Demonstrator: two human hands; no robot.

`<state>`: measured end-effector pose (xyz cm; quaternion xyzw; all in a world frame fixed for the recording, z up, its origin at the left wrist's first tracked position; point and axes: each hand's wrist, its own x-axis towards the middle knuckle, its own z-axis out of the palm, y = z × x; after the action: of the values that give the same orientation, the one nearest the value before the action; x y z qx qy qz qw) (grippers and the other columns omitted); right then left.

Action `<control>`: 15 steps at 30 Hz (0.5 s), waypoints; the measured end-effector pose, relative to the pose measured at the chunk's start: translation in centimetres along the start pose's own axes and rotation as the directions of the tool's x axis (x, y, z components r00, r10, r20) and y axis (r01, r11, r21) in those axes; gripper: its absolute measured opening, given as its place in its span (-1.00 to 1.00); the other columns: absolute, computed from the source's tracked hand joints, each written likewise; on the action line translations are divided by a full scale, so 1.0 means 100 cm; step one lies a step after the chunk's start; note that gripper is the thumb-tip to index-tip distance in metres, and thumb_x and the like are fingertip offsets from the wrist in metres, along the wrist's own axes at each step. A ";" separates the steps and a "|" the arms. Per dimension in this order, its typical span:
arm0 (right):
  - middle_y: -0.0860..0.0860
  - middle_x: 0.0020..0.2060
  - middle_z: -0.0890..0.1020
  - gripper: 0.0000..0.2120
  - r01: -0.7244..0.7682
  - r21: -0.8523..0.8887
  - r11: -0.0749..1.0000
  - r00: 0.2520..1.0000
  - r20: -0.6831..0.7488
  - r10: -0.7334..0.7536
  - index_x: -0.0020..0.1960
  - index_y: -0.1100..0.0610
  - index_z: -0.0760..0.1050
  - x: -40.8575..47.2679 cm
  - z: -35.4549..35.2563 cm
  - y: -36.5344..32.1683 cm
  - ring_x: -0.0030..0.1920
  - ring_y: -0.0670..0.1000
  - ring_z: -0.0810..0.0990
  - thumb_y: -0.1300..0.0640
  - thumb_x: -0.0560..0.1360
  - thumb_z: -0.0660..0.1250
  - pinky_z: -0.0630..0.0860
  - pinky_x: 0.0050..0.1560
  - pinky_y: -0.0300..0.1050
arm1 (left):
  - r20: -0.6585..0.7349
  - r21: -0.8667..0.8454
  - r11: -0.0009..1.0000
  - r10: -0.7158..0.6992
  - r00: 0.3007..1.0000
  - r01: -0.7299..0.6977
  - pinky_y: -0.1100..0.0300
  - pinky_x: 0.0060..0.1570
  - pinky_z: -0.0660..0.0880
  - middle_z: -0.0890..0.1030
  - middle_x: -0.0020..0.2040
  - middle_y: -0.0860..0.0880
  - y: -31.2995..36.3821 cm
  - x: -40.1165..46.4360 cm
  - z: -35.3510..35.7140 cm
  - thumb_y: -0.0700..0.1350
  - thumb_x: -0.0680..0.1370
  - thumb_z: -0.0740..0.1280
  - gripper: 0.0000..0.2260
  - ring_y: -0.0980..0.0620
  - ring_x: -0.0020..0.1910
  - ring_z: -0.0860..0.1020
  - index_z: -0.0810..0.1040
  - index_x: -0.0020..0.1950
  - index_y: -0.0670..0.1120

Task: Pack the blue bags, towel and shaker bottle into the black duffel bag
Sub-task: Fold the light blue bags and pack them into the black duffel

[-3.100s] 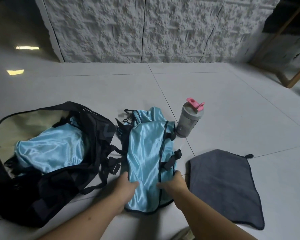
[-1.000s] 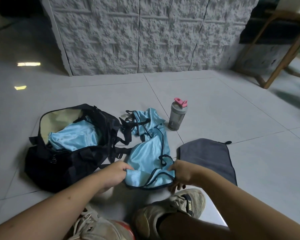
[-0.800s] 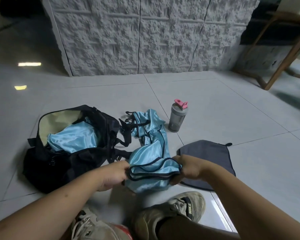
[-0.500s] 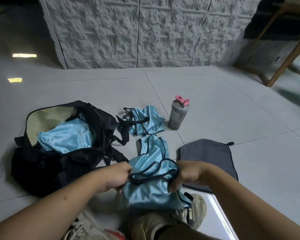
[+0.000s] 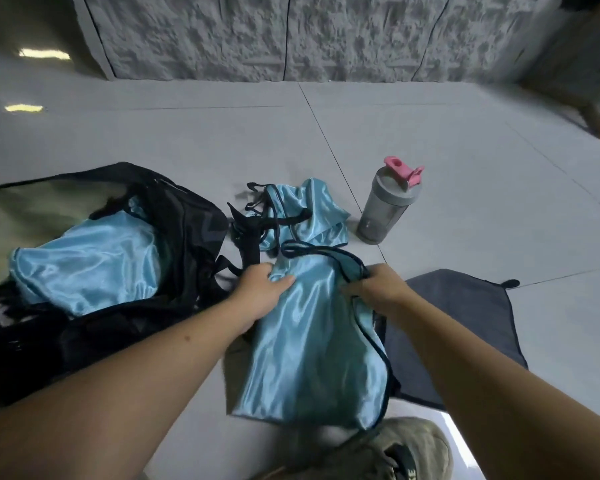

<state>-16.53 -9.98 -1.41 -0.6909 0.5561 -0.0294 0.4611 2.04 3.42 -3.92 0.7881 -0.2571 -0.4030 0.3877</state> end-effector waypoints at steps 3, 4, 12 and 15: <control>0.10 -0.02 0.71 -0.73 0.008 -0.218 0.976 0.978 -0.201 -0.053 0.18 0.16 0.63 0.022 0.005 -0.002 0.00 0.13 0.67 0.09 0.53 0.40 0.57 -0.02 -0.05 | -0.111 0.084 0.996 -0.002 0.994 0.011 0.02 0.13 0.56 0.60 0.27 -0.14 -0.007 0.020 0.008 -0.07 0.57 0.46 -0.59 -0.12 0.11 0.59 0.46 0.36 -0.13; 0.10 0.11 0.68 -0.67 -0.008 -0.255 0.967 0.964 -0.258 -0.060 0.31 0.13 0.56 0.024 0.008 -0.001 0.14 0.15 0.64 0.09 0.56 0.36 0.54 0.07 -0.04 | -0.145 0.127 0.992 0.020 0.989 -0.001 0.00 0.18 0.53 0.58 0.30 -0.17 -0.009 0.021 0.009 -0.10 0.56 0.47 -0.55 -0.15 0.15 0.58 0.42 0.39 -0.14; 0.16 0.17 0.61 -0.55 0.541 -0.556 0.631 0.791 0.081 -0.606 0.28 0.19 0.57 -0.028 0.071 0.047 0.21 0.20 0.57 0.03 0.50 0.14 0.53 0.25 0.08 | 0.341 0.763 0.342 0.510 0.790 -0.549 -0.12 0.58 0.12 0.35 0.56 -0.16 -0.067 -0.040 0.049 0.03 0.56 0.23 -0.49 -0.20 0.59 0.25 0.41 0.49 -0.10; 0.12 0.63 0.20 -0.41 0.436 -0.636 0.637 0.891 0.206 -0.404 0.63 0.18 0.17 -0.031 0.089 0.072 0.65 0.15 0.10 -0.04 0.66 0.05 0.07 0.64 0.09 | 0.397 0.849 0.232 0.312 0.863 -0.474 -0.21 0.58 -0.27 -0.21 0.68 -0.07 -0.088 -0.044 0.056 0.23 0.65 -0.10 -0.32 -0.15 0.65 -0.27 -0.22 0.66 -0.06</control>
<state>-18.09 -1.77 -9.85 -0.9193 0.3428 0.0805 0.1759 -4.19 9.28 -11.34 0.7421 -0.6551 -0.1285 -0.0603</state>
